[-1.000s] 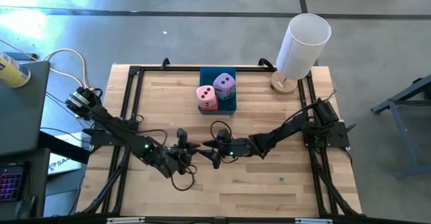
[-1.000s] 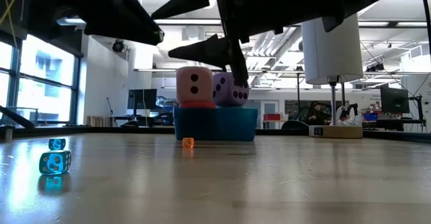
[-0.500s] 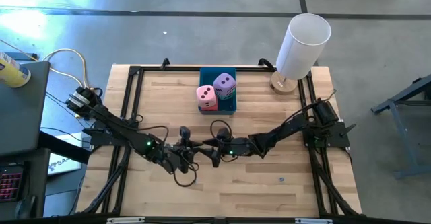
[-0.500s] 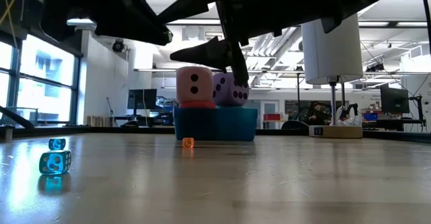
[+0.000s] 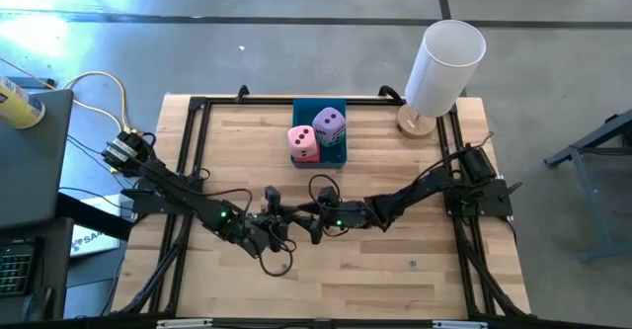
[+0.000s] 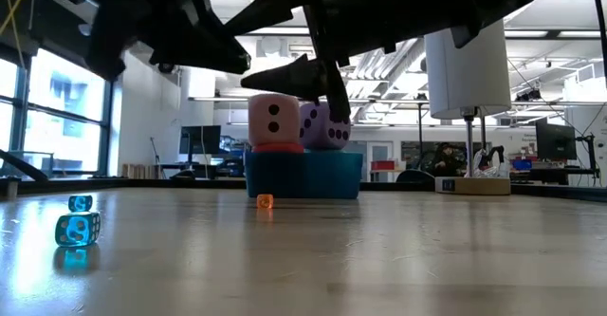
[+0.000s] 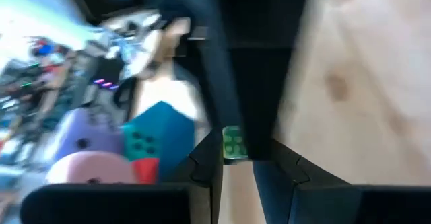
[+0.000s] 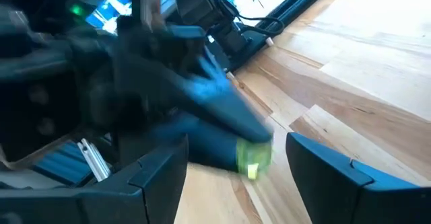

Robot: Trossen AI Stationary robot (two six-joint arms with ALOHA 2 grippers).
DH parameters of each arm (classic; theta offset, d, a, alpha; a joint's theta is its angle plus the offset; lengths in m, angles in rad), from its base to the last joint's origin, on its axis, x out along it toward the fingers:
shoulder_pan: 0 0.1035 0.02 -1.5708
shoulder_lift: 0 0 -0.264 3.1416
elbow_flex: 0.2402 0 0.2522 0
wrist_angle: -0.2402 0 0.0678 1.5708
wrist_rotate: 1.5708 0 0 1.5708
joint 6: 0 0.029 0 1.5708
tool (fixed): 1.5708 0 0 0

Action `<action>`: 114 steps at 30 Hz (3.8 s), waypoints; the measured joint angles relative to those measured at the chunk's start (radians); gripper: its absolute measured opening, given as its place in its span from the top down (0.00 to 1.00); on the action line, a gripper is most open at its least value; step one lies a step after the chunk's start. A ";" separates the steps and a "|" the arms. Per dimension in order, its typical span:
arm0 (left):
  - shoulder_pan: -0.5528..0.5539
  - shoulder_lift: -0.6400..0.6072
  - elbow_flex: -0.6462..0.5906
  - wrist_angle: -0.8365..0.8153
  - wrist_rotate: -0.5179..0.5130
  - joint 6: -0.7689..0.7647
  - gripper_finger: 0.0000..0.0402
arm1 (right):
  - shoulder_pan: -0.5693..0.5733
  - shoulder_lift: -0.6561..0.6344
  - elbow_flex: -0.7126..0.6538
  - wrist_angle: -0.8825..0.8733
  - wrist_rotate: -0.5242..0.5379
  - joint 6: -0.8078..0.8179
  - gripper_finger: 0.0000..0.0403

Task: Pick & Place Dice
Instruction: Put the green die into the blue bin

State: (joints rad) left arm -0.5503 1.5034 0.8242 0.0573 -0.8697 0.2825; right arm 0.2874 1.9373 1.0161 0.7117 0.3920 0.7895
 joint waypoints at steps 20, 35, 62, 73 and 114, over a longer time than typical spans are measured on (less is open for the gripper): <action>-0.004 -0.001 0.000 0.013 0.041 0.002 0.85 | 0.000 0.000 0.000 -0.005 0.004 0.000 0.40; -0.004 -0.001 0.000 0.015 0.026 0.009 0.85 | -0.006 0.000 0.000 -0.019 0.002 0.000 0.55; -0.005 -0.001 0.000 0.019 -0.027 0.084 0.84 | -0.007 -0.002 0.001 -0.039 0.002 -0.055 0.87; -0.013 -0.001 0.000 0.021 -0.019 0.082 0.67 | -0.006 -0.001 0.000 -0.056 -0.003 -0.051 0.87; -0.106 -0.002 0.000 -0.151 0.277 -0.235 0.55 | -0.237 -0.198 0.000 -0.721 0.257 -0.172 0.87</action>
State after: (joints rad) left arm -0.6563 1.5009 0.8245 -0.0939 -0.5926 0.0472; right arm 0.0509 1.7395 1.0158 -0.0093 0.6486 0.6175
